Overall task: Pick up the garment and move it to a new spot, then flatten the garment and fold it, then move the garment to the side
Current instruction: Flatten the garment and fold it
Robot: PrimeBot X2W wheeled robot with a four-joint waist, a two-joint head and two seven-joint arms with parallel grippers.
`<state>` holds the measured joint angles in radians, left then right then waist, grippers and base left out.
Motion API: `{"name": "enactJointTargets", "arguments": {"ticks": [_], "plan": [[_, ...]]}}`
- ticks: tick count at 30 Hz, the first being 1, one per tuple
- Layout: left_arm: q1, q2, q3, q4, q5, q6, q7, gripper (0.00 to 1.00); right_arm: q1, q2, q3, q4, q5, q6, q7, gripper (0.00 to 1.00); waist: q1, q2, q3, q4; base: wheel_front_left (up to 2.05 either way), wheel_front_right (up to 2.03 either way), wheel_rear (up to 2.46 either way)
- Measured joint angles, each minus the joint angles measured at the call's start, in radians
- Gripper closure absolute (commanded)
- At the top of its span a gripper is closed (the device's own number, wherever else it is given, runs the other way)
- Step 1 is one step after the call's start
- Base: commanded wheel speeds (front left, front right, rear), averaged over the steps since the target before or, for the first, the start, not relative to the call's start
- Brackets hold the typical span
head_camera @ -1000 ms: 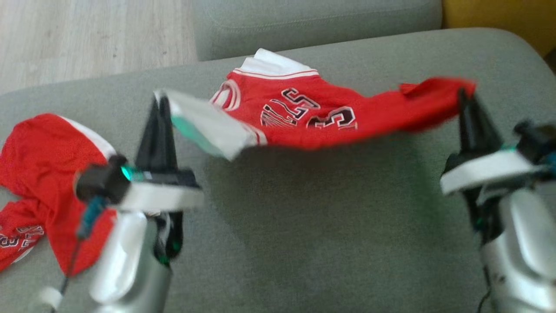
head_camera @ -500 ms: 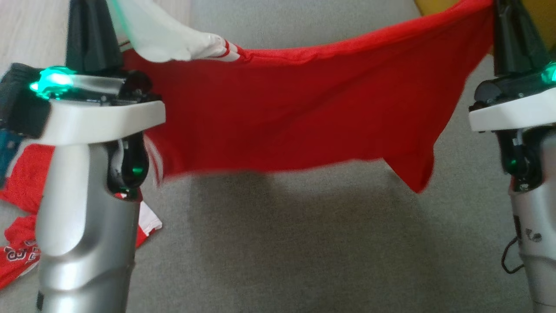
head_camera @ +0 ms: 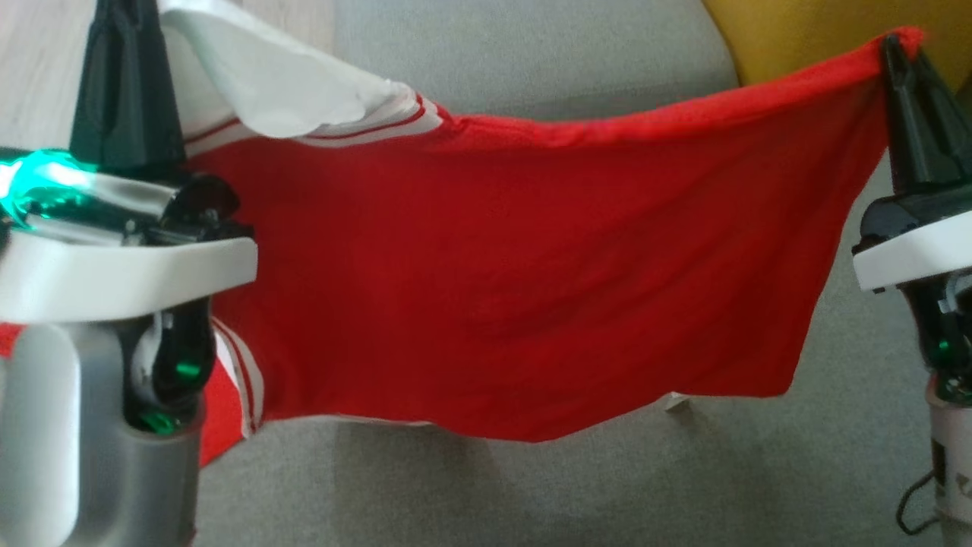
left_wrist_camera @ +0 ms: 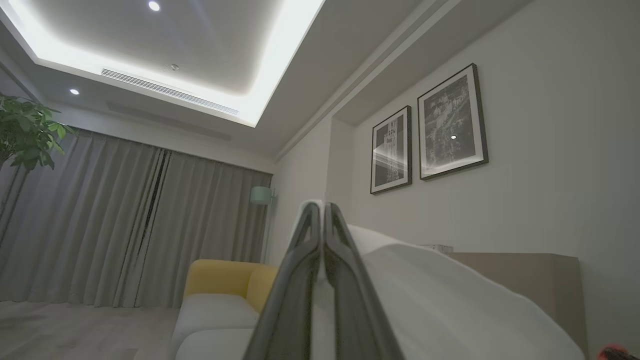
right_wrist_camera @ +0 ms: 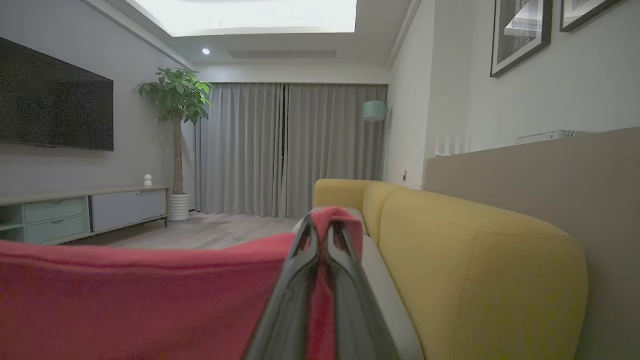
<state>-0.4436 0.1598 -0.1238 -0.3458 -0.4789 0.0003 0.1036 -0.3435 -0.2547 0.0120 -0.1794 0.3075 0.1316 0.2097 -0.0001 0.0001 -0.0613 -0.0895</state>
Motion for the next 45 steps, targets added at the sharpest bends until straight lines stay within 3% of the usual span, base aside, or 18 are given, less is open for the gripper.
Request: {"name": "enactJointTargets", "arguments": {"ticks": [3,9,17,22,28,35,40,45], "plan": [[-0.024,0.021,-0.003,-0.009,-0.004,0.000,0.046,1.00,-0.002,0.020,-0.014,-0.026,-0.017,0.000,0.057,1.00,0.0000,0.0000,0.024,0.000,0.00,0.00,0.00],[-0.299,0.025,-0.018,0.283,-0.019,-0.033,0.094,1.00,-0.241,0.020,0.004,0.166,-0.039,0.000,0.075,1.00,0.0003,0.0000,0.143,-0.006,0.00,0.00,0.00],[-0.807,0.053,-0.013,0.773,0.046,-0.082,-0.053,1.00,-0.758,-0.009,0.139,0.619,-0.106,0.000,-0.113,1.00,0.0008,-0.0001,0.342,-0.006,0.00,0.00,0.00],[-0.991,0.060,-0.014,0.980,0.068,-0.100,-0.174,1.00,-0.956,-0.013,0.180,0.833,-0.145,0.000,-0.281,1.00,0.0007,-0.0001,0.431,0.013,0.00,0.00,0.00],[-1.010,0.057,-0.039,1.109,0.066,-0.117,-0.273,1.00,-0.978,-0.011,0.163,1.003,-0.174,0.000,-0.414,1.00,0.0002,-0.0001,0.461,0.051,0.00,0.00,0.00],[-0.970,0.019,-0.117,1.186,0.019,-0.133,-0.330,1.00,-0.933,-0.030,0.148,1.154,-0.184,0.000,-0.458,1.00,0.0001,-0.0001,0.477,0.099,0.00,0.00,0.00],[-0.794,0.014,-0.233,1.182,-0.034,-0.133,-0.339,1.00,-0.797,-0.038,0.198,1.247,-0.170,0.000,-0.458,1.00,0.0001,-0.0001,0.453,0.117,0.00,0.00,0.00],[-0.596,0.056,-0.323,1.150,-0.059,-0.133,-0.344,1.00,-0.695,-0.043,0.273,1.299,-0.109,0.000,-0.458,1.00,0.0000,-0.0001,0.398,0.125,0.00,0.00,0.00]]}}
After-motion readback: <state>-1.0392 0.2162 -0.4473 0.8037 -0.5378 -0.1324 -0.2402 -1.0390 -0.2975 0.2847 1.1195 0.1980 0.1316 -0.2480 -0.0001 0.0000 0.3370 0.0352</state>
